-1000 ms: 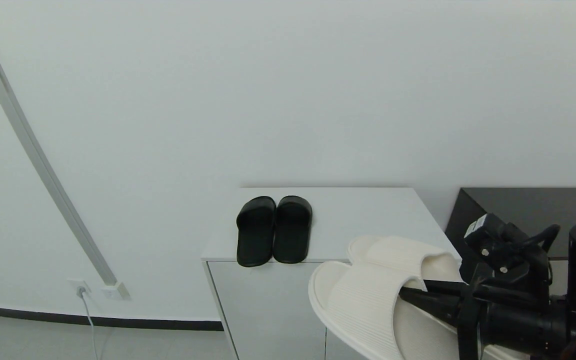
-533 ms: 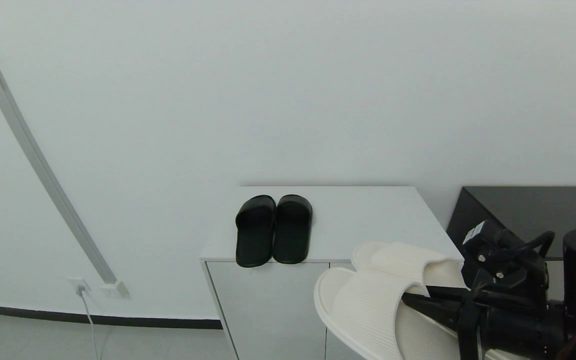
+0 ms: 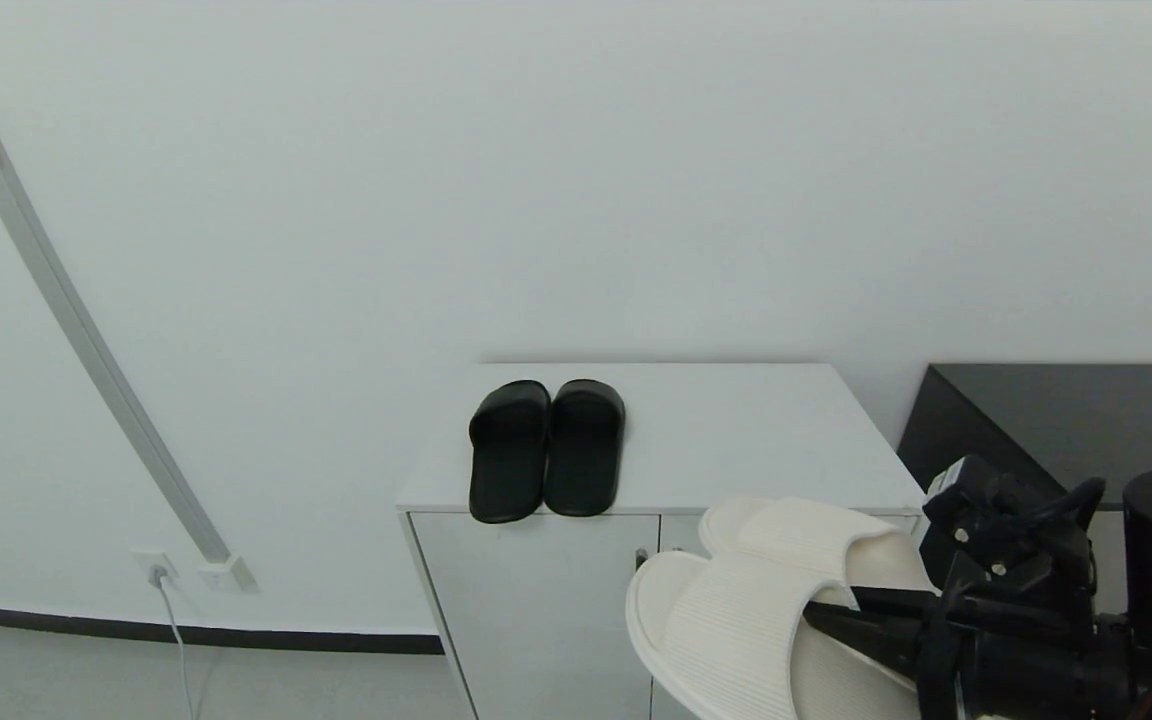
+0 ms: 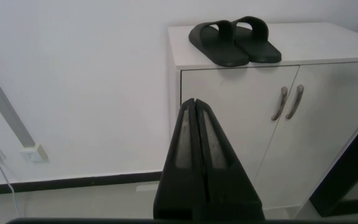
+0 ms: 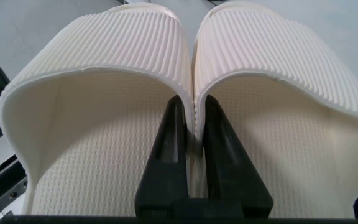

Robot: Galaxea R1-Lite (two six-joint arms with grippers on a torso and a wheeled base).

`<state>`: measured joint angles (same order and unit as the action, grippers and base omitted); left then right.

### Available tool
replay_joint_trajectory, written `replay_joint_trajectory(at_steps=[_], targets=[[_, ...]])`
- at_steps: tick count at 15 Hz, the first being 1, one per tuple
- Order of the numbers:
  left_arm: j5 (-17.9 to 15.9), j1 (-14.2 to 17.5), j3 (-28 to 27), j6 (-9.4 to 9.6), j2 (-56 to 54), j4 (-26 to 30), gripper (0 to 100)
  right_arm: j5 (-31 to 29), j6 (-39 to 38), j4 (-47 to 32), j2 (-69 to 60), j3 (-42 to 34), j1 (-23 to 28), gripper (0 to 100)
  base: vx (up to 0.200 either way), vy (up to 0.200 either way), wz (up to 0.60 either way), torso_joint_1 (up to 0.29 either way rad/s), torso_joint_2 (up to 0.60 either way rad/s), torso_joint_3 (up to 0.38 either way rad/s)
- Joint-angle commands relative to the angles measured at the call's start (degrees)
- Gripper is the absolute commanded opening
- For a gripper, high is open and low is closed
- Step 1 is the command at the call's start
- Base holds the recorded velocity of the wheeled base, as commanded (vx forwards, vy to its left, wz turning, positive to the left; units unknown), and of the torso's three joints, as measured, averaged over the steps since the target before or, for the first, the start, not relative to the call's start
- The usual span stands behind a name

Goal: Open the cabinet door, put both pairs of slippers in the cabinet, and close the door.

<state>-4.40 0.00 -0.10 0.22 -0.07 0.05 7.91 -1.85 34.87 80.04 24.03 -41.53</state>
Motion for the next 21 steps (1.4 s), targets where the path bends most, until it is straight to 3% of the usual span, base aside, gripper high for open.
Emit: replay_joint_trajectory(at_steps=[1, 5, 6, 21], targets=[[0.0, 0.0, 0.0, 0.04, 0.1, 0.0, 0, -0.1, 0.0, 0.0, -0.1, -0.1, 0.0, 0, 0.000, 0.000, 0.00, -0.149, 0.36, 0.198], [-0.1, 0.0, 0.0, 0.04, 0.1, 0.0, 0, -0.1, 0.1, 0.0, -0.1, -0.4, 0.0, 0, 0.000, 0.000, 0.00, -0.163, 0.37, 0.212], [-0.1, 0.0, 0.0, 0.04, 0.1, 0.0, 100, -0.1, 0.1, 0.0, -0.1, -0.5, 0.0, 0, 0.000, 0.000, 0.00, -0.183, 0.41, 0.232], [0.0, 0.0, 0.0, 0.04, 0.1, 0.0, 100, -0.1, 1.6, 0.0, -0.2, -1.4, -0.4, 0, 0.000, 0.000, 0.00, -0.206, 0.52, 0.314]])
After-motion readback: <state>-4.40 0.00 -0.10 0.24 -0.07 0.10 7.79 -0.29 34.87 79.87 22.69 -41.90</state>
